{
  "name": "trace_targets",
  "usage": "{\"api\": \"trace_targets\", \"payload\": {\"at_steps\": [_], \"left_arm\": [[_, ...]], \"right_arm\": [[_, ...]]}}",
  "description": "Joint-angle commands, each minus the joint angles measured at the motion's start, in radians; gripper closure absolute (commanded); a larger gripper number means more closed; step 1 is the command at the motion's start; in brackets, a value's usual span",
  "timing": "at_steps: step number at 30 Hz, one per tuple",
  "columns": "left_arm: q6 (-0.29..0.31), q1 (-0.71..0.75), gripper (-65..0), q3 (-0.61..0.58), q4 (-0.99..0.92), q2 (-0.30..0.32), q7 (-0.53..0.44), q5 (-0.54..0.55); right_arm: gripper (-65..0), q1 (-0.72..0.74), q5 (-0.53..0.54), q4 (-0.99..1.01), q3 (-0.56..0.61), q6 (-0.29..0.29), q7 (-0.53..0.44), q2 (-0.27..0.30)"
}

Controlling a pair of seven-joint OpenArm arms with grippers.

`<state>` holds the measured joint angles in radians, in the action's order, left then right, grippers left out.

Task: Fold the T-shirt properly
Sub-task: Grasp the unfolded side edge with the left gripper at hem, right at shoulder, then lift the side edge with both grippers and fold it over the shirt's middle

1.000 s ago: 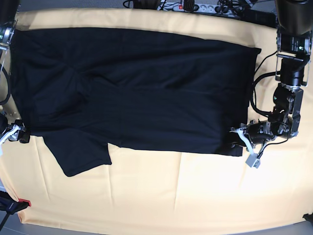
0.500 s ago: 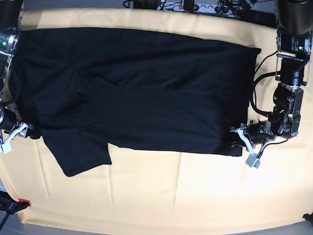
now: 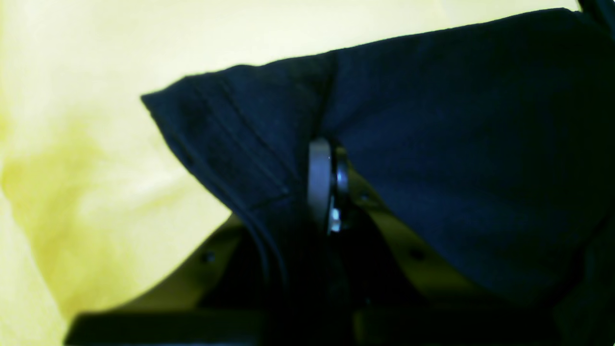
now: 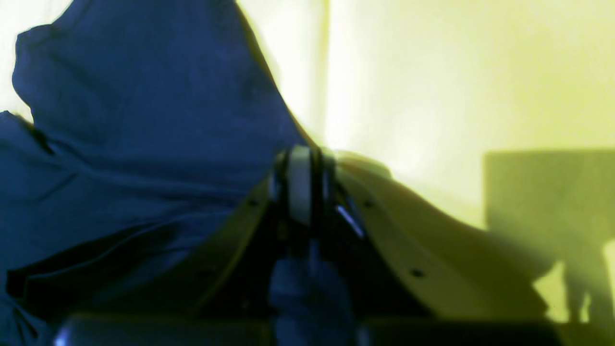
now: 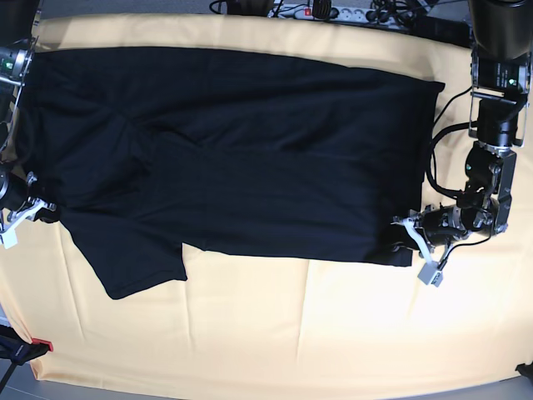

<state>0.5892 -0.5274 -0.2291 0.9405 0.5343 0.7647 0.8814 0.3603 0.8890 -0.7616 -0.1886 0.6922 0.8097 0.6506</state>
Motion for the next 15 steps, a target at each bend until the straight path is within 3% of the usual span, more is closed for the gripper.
{"api": "trace_targets", "payload": {"at_steps": [1,6,15], "left_arm": [[0.016,-0.036,0.0,0.010,0.013,0.016,-0.037,0.017],[0.072,-0.064,0.0,0.010,0.013,0.017,-0.056,0.017],[0.074,-0.128,0.0,0.010,0.013,0.014,-0.084,0.006]], "right_arm": [[0.0,0.027,0.044,-0.013,-0.008,0.006,-0.012,0.029],[0.0,0.063,0.057,-0.017,-0.008,0.006,-0.012,0.029],[0.0,0.137,0.050,-0.017,-0.008,0.006,-0.011,0.029]]}}
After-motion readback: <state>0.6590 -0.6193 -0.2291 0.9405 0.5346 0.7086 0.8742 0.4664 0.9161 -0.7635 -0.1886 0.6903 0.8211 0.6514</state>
